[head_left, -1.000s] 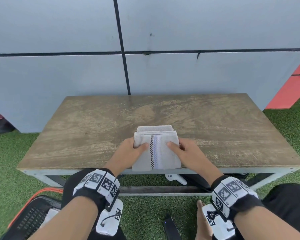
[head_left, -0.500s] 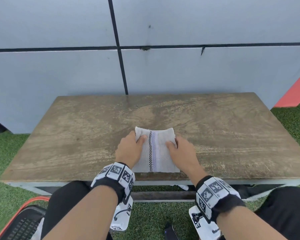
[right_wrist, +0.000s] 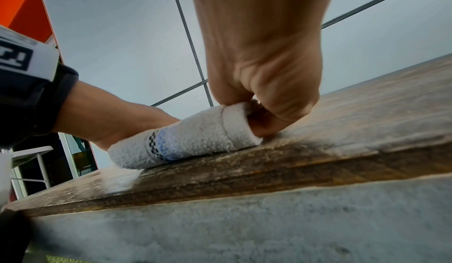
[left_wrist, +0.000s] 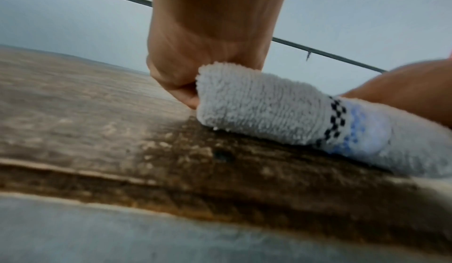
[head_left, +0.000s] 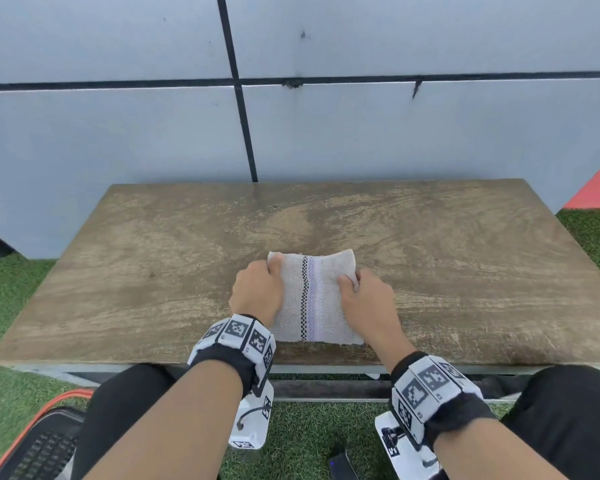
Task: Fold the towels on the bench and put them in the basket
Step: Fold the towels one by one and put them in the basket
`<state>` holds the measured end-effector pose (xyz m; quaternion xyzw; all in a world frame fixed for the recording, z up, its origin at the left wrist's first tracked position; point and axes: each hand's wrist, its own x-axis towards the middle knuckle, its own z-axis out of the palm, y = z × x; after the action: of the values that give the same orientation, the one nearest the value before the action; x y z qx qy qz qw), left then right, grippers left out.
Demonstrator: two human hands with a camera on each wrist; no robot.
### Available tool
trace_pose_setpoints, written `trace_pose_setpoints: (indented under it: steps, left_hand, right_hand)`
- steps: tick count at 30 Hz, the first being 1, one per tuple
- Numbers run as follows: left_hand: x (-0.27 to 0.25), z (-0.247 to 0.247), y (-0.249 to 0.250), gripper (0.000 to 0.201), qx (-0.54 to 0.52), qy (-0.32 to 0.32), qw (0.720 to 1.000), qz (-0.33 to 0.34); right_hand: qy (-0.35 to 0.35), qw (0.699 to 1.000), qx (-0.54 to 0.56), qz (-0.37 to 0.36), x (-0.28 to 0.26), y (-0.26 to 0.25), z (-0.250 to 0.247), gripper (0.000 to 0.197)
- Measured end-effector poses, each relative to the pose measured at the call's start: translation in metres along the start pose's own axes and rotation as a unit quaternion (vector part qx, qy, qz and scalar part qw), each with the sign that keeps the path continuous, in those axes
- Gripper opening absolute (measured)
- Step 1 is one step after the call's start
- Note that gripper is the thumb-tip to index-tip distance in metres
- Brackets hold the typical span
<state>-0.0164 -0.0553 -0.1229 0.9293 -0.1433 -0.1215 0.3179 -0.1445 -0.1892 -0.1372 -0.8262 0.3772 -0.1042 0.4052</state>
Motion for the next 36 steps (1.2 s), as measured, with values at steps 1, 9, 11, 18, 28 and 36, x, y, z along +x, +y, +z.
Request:
trace_pose_setpoints:
  steps: [1,9,11,18,28,36]
  left_hand:
    - [0.001,-0.002,0.001,0.059,-0.023,-0.001,1.0,-0.014]
    - [-0.037,-0.005,0.0,0.023,0.091,0.116,0.947,0.285]
    - [-0.041,0.005,-0.009,0.044,0.159,0.017,0.932,0.324]
    - [-0.028,0.016,-0.015,0.057,0.185,-0.096,0.948,0.239]
    - [-0.022,0.01,-0.012,0.054,0.189,-0.112,0.951,0.219]
    - [-0.043,-0.013,-0.006,0.061,0.192,0.043,0.972,0.129]
  right_hand:
    - [-0.001,1.0,0.003,0.009,0.0,-0.002,-0.002,0.028]
    - [0.142,0.957,-0.073,-0.242,-0.03,-0.018,-0.002,0.025]
    - [0.068,0.946,-0.166,-0.271,-0.029,-0.016,0.008,0.037]
    - [-0.092,0.937,-0.284,-0.183,-0.011,-0.012,0.018,0.058]
    - [-0.119,0.906,-0.382,-0.136,-0.007,-0.033,0.008,0.061]
    - [-0.151,0.894,-0.422,-0.016,-0.028,-0.065,-0.025,0.061]
